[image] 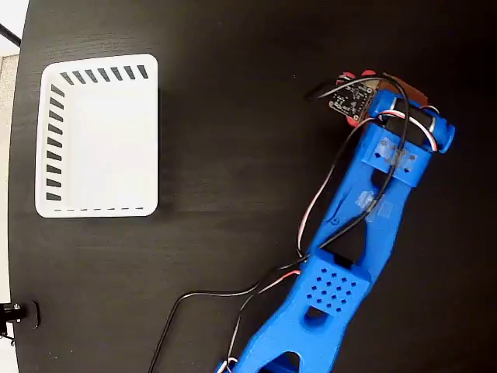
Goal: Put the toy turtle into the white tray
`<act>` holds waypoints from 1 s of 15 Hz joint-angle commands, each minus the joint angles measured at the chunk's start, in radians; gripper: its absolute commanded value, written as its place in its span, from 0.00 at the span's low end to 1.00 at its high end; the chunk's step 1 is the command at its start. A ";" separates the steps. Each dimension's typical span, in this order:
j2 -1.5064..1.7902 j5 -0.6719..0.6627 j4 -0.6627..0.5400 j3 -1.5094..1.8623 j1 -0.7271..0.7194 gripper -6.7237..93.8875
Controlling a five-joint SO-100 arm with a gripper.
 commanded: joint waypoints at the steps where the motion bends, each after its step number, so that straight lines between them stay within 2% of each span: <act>1: 0.123 -0.005 0.017 0.023 0.044 0.07; 7: 0.336 0.018 -0.029 0.176 0.054 0.07; 15: 0.689 0.032 -0.003 0.431 0.006 0.07</act>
